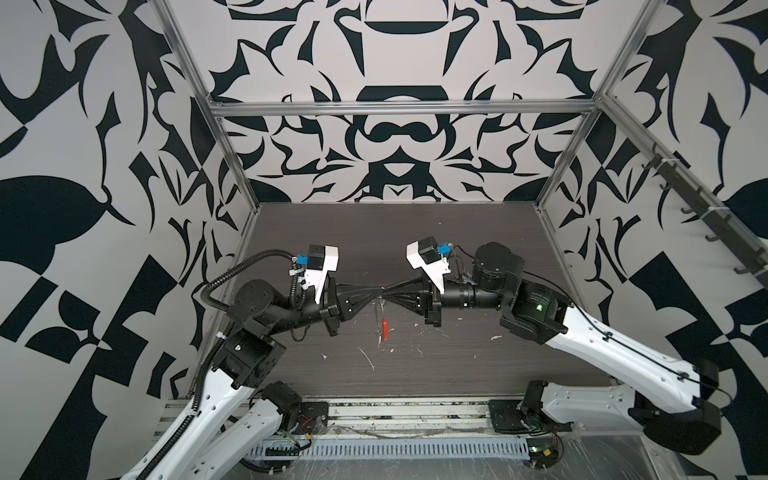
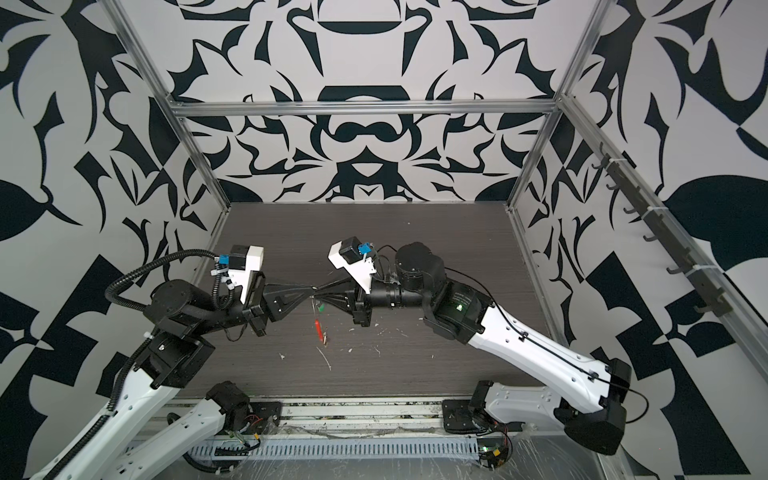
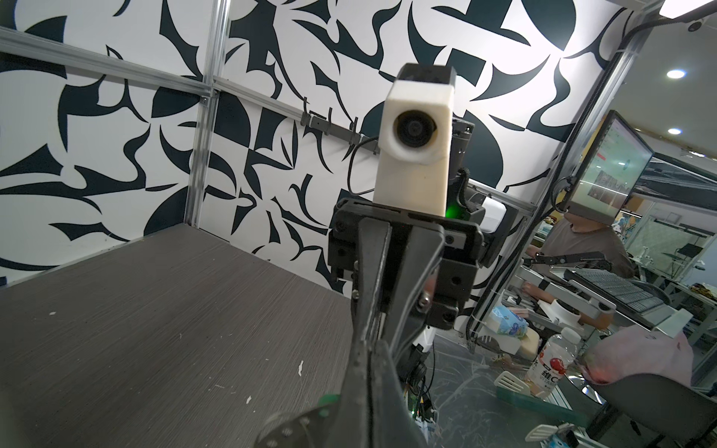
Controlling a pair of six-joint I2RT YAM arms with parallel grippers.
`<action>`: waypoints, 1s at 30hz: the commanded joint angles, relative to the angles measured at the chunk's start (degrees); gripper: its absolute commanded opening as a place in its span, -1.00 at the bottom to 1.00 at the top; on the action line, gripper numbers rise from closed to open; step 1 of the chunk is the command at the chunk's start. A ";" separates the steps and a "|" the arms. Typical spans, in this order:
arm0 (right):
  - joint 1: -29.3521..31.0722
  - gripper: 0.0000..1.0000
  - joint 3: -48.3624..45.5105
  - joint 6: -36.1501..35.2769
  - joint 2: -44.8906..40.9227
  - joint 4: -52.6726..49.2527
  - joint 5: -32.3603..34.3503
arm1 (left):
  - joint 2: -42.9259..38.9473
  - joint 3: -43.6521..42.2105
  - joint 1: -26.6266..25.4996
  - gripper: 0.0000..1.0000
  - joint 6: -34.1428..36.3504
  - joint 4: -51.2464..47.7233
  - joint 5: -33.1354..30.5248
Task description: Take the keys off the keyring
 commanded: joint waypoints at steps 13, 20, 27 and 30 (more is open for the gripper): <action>-0.12 -0.82 -1.13 3.25 0.27 6.76 -6.37 | -0.37 -0.66 -0.06 -1.00 -0.71 2.43 0.15; -0.13 -0.67 -1.34 3.68 0.53 6.87 -6.87 | -0.25 -0.73 -0.06 -1.00 -0.71 2.47 -0.04; -0.22 -0.97 -1.33 3.79 0.57 6.68 -6.44 | -0.34 -0.73 -0.06 -1.00 -0.88 2.51 -0.04; -0.39 -1.00 -0.94 3.79 0.71 5.72 -6.20 | -0.09 -0.70 -0.06 -1.00 -1.14 2.47 -0.03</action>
